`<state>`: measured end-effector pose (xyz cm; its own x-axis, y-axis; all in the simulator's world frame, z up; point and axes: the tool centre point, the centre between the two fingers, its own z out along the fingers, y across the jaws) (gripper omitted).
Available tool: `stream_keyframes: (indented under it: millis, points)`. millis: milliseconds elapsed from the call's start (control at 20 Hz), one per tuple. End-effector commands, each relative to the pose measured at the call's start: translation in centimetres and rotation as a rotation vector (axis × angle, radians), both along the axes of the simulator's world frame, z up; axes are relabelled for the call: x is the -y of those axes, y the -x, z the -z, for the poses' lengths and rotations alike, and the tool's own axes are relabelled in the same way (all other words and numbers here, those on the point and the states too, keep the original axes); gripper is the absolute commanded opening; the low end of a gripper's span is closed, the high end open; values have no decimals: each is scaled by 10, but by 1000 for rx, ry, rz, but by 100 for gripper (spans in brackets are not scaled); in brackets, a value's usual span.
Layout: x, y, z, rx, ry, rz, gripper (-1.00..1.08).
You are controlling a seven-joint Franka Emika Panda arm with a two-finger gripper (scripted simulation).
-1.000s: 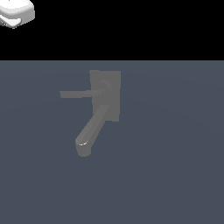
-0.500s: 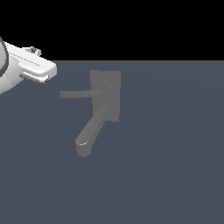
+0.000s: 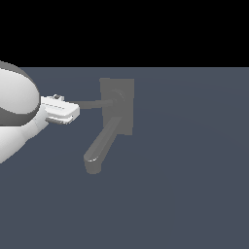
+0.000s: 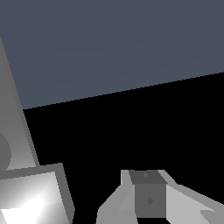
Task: Turn on the faucet by rotating a designated handle.
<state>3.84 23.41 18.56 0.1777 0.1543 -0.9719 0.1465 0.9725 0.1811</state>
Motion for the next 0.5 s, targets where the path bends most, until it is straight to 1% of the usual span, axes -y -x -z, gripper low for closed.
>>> stream_keyframes:
  millis: [0,200,350,450]
  points:
    - [6,2,20,-44,26,0,-100]
    - [11,5,43,-93,47,0,-100]
    - [18,5,51,-110,66,4,-100]
    - [25,3,53,-113,87,10,-100]
